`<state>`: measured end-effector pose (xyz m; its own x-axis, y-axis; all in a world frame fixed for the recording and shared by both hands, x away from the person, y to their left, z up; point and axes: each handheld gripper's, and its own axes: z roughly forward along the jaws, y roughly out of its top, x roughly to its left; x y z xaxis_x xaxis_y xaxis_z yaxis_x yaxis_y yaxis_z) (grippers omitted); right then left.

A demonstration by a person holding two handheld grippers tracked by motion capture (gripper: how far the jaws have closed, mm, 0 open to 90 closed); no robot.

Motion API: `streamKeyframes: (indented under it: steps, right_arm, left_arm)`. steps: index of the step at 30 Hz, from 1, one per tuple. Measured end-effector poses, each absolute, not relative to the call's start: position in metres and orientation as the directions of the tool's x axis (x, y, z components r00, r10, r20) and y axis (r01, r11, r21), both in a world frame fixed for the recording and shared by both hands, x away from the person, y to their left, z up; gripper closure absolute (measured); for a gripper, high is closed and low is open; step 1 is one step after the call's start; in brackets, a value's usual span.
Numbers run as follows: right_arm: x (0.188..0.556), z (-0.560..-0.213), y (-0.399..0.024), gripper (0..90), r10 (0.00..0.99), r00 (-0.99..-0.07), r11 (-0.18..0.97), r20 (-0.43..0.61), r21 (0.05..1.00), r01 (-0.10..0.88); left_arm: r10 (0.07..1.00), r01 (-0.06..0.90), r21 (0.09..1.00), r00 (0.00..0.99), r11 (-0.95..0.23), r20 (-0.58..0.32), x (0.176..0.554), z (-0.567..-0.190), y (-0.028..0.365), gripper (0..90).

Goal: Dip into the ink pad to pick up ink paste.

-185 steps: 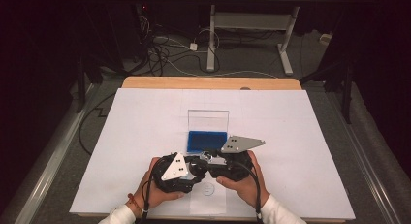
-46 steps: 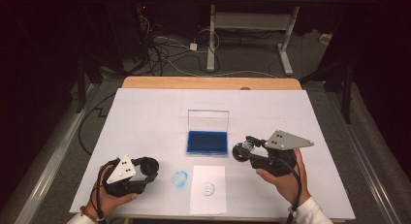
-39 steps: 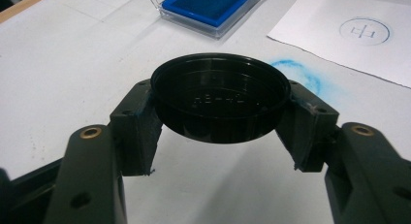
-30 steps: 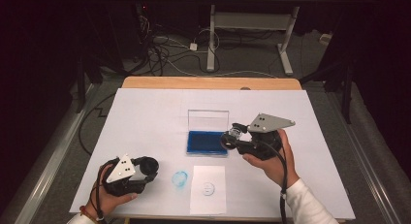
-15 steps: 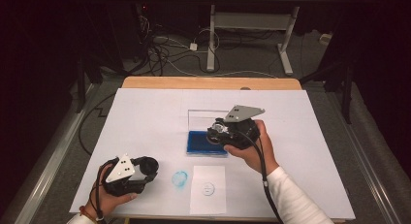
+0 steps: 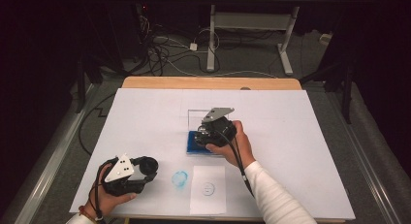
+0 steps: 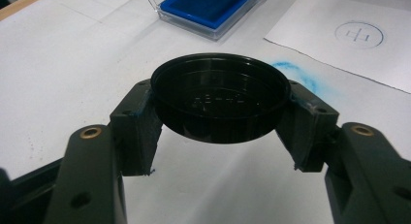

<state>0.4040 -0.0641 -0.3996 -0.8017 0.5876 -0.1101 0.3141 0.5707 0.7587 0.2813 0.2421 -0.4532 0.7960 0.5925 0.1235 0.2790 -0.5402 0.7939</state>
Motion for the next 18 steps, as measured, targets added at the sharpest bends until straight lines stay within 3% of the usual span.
streamKeyframes:
  steps: [18]
  right_arm:
    - [0.422, -0.423, -0.047, 57.4, 0.603, -0.792, 0.593, -0.091, 0.716, 0.369]
  left_arm:
    - [0.589, 0.284, 0.788, 0.799, -0.547, 0.121, 0.282, -0.454, 0.242, 36.5]
